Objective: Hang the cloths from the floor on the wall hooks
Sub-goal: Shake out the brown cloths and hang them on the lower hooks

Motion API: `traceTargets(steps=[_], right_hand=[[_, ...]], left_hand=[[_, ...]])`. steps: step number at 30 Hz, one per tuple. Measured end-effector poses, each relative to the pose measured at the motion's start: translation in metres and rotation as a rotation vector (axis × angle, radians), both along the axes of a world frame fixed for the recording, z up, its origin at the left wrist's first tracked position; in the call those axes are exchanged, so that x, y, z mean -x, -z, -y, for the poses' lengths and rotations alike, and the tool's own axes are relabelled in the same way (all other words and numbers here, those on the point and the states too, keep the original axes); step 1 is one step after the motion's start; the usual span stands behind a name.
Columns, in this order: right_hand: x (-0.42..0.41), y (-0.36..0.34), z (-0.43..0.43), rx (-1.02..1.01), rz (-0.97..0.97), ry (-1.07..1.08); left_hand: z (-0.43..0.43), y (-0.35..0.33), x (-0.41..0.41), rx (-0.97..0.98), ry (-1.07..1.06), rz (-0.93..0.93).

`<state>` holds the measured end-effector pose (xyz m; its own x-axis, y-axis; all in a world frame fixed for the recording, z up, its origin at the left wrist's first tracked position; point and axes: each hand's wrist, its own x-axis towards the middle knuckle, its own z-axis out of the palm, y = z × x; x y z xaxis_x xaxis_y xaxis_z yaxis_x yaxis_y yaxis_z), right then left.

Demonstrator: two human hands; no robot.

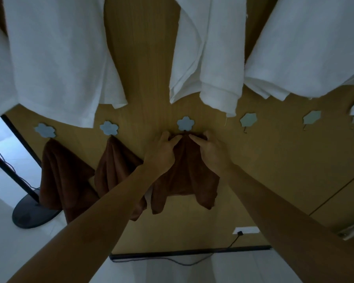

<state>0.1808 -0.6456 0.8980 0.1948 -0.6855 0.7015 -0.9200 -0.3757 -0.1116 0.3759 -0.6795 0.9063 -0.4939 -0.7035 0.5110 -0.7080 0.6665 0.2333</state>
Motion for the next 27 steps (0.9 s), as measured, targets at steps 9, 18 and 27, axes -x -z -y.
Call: traceTargets(steps=[9,18,27], right_hand=[[-0.013,0.008,-0.008,-0.072,0.217,0.053],[-0.028,0.004,-0.020,-0.481,0.512,-0.109],[-0.020,0.001,-0.041,-0.540,0.425,-0.003]], left_hand=[[-0.008,0.004,0.016,-0.057,-0.054,-0.052],[-0.024,0.004,0.022,-0.624,0.094,-0.412],[-0.037,0.007,-0.003,-0.212,-0.042,-0.067]])
